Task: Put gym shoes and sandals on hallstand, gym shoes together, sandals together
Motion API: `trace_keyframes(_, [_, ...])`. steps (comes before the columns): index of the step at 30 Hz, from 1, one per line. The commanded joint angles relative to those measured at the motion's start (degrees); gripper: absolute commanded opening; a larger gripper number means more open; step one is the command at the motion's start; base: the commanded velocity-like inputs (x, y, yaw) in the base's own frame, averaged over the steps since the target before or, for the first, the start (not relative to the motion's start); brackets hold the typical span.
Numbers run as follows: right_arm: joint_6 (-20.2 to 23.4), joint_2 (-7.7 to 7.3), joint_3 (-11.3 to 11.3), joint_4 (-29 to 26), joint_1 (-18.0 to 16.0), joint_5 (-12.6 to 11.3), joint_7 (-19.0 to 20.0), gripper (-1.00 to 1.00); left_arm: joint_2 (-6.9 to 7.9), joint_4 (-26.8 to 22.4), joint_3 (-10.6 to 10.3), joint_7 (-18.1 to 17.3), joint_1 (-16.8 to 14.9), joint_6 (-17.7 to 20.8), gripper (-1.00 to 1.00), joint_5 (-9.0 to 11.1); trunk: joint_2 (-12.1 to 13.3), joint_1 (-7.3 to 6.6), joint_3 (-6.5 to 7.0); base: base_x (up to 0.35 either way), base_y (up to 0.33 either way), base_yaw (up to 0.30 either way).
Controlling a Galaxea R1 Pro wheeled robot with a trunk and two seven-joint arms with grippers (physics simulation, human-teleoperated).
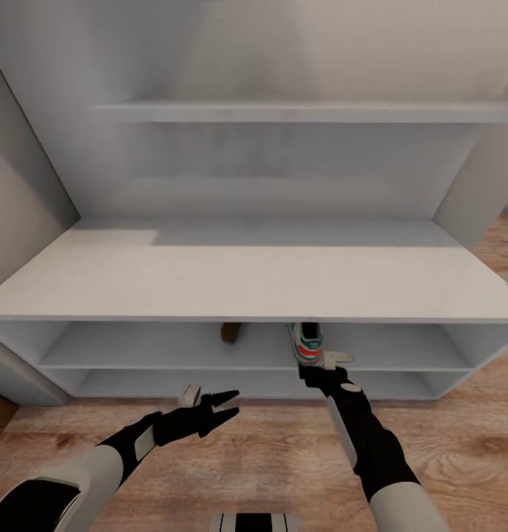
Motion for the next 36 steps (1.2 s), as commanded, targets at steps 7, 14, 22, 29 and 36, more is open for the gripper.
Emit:
trace_keyframes(7, [0.32,-0.01,0.11,-0.10,-0.02,-0.04,-0.32,1.00,0.02,0.01,-0.44,-0.04,-0.03,-0.59,1.00,0.53,-0.02,-0.05,-0.04,-0.337,0.000,0.000])
trace_keyframes(14, [0.32,-0.01,0.11,-0.10,-0.02,-0.02,-0.32,1.00,0.07,0.01,-0.42,-0.04,-0.03,-0.59,1.00,0.53,-0.02,-0.05,-0.04,-0.342,0.000,0.000])
trace_keyframes(22, [0.32,-0.01,0.12,-0.08,-0.02,0.02,-0.32,1.00,0.11,0.01,-0.41,-0.04,-0.03,-0.59,1.00,0.47,-0.02,-0.05,-0.04,-0.342,0.000,0.000])
trace_keyframes(29, [0.34,-0.12,-0.11,0.49,0.20,-0.14,-0.09,1.00,0.60,-0.38,-0.21,-0.04,-0.03,-0.62,1.00,0.36,-0.02,-0.05,-0.04,-0.336,0.000,0.000])
trace_keyframes(36, [0.59,-0.32,-0.28,0.23,0.55,-0.20,0.02,1.00,1.88,-7.61,0.25,-0.04,-0.03,-0.67,1.00,0.84,-0.02,-0.05,-0.04,-0.110,0.000,0.000])
